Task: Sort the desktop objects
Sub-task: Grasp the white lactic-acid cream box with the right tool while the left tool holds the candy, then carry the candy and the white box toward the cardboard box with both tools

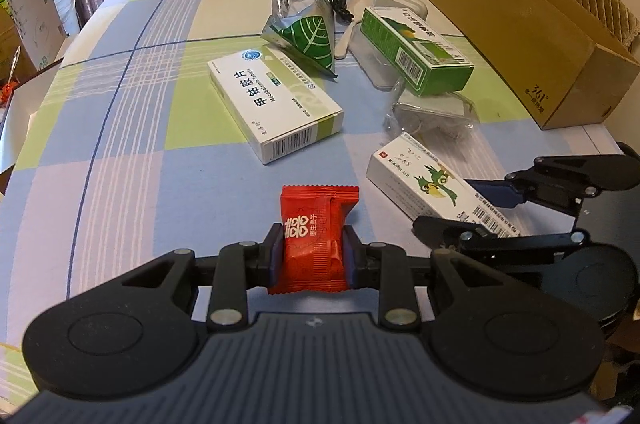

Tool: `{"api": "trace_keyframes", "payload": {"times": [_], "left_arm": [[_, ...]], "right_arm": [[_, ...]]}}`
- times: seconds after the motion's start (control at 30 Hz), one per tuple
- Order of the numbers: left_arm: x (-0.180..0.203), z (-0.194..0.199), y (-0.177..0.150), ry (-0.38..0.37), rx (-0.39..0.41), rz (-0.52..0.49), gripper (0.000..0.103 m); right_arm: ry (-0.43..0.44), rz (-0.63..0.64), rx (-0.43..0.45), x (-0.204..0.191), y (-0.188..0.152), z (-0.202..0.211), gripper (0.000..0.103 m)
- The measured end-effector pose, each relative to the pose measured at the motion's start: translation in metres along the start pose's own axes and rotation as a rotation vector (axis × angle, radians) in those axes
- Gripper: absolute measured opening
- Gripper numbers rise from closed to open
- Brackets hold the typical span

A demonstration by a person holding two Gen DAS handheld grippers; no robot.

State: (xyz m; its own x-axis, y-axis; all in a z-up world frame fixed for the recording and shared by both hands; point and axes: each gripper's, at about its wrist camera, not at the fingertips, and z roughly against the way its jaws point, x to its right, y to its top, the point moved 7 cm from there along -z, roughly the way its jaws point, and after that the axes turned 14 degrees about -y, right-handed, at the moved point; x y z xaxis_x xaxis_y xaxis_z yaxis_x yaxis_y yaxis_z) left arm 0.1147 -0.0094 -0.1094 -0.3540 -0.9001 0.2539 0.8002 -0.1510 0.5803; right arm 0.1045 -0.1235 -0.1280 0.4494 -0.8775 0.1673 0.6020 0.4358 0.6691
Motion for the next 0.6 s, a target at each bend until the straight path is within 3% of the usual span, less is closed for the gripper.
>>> {"api": "trace_keyframes", "payload": {"times": [0.3,0.6], "left_arm": [[0.022,0.020,0.010,0.014,0.034,-0.032,0.025],[0.057,0.028,0.027,0.005,0.054,-0.074,0.025]], "right_arm": [[-0.024,-0.054,0.063,0.018,0.012,0.037,0.036],[-0.096,-0.119,0.094,0.066,0.010,0.070,0.036]]}}
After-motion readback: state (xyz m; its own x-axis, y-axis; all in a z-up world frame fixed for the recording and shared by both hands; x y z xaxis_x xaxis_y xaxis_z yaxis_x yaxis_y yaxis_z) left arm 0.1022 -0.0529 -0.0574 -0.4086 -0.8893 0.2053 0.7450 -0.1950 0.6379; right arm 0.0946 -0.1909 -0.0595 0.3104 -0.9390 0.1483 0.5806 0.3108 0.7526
